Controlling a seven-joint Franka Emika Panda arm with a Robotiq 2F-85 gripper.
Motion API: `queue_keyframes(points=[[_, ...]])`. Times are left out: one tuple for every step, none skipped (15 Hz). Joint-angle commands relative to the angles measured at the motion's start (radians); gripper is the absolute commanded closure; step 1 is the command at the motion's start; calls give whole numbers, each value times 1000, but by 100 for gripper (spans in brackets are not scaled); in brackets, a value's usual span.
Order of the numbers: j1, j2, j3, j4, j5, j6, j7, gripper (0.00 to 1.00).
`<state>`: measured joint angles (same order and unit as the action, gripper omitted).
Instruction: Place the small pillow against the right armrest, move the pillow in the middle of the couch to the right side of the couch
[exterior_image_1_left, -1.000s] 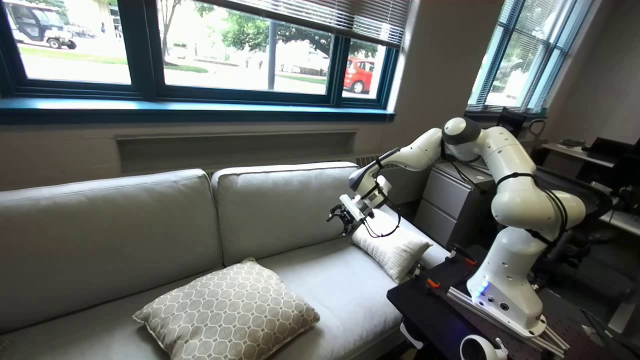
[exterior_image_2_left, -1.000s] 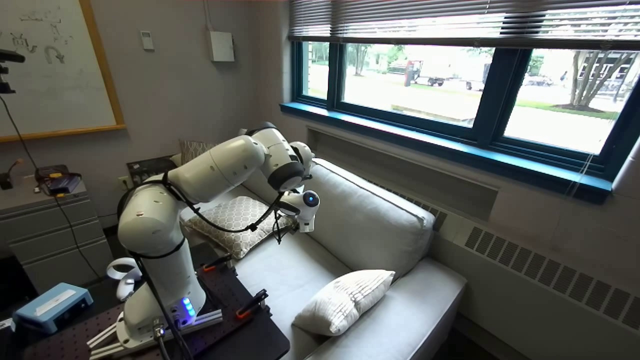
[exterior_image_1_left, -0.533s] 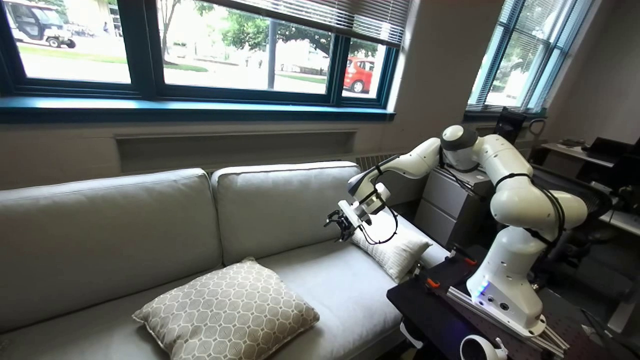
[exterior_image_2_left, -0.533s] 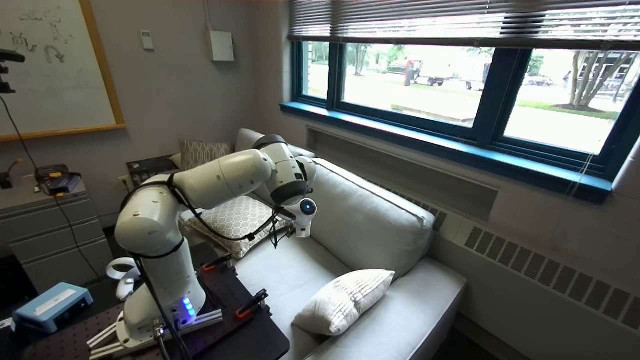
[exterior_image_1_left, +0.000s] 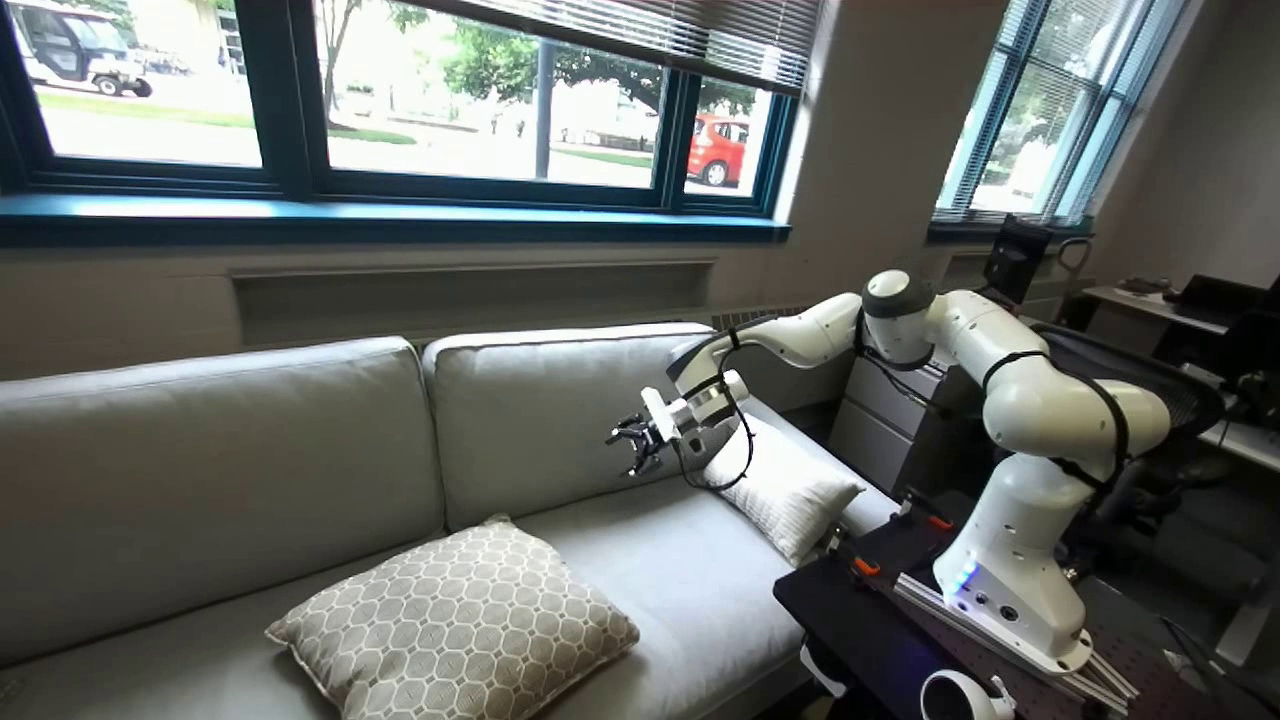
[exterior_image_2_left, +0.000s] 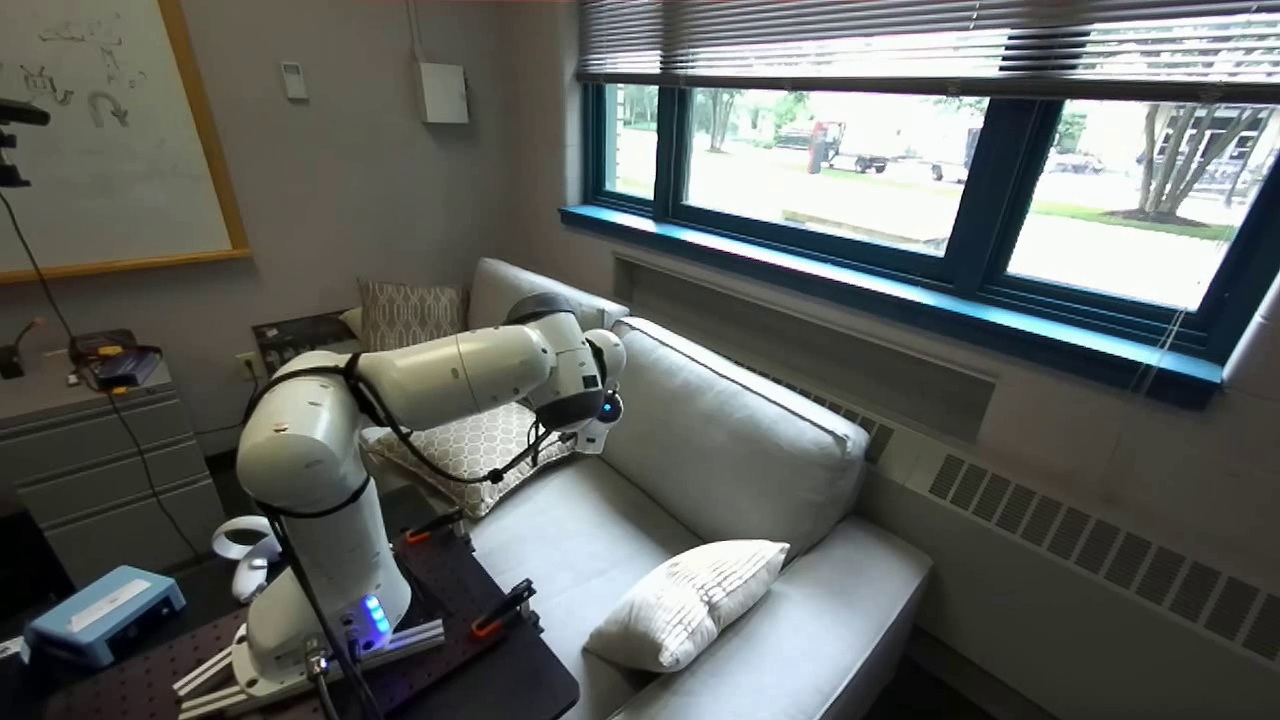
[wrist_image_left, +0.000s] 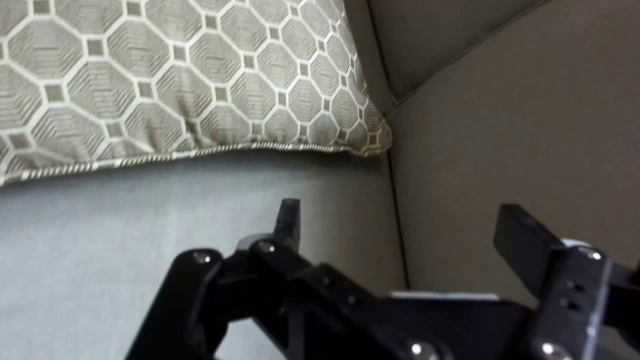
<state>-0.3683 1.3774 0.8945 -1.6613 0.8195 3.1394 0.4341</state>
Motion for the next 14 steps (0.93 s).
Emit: queue_keyframes(points=[[110, 92, 57, 189, 56, -4, 105, 0], [166, 90, 43, 248, 129, -22, 110, 0], [185, 117, 62, 277, 97, -1, 178, 0], [220, 126, 62, 319, 121, -4, 204, 0], [253, 140, 58, 363, 125, -21, 249, 0], [307, 106, 1, 392, 194, -91, 263, 0], [235, 80, 27, 278, 126, -29, 232, 0], [259, 80, 17, 296, 134, -36, 235, 0], [265, 81, 16, 294, 133, -29, 235, 0], [262, 81, 16, 291, 132, -27, 235, 0], [256, 81, 16, 290, 132, -27, 234, 0], [250, 81, 16, 290, 132, -28, 234, 0], [227, 109, 56, 310, 136, -21, 203, 0], [194, 131, 87, 316, 132, -91, 175, 0]])
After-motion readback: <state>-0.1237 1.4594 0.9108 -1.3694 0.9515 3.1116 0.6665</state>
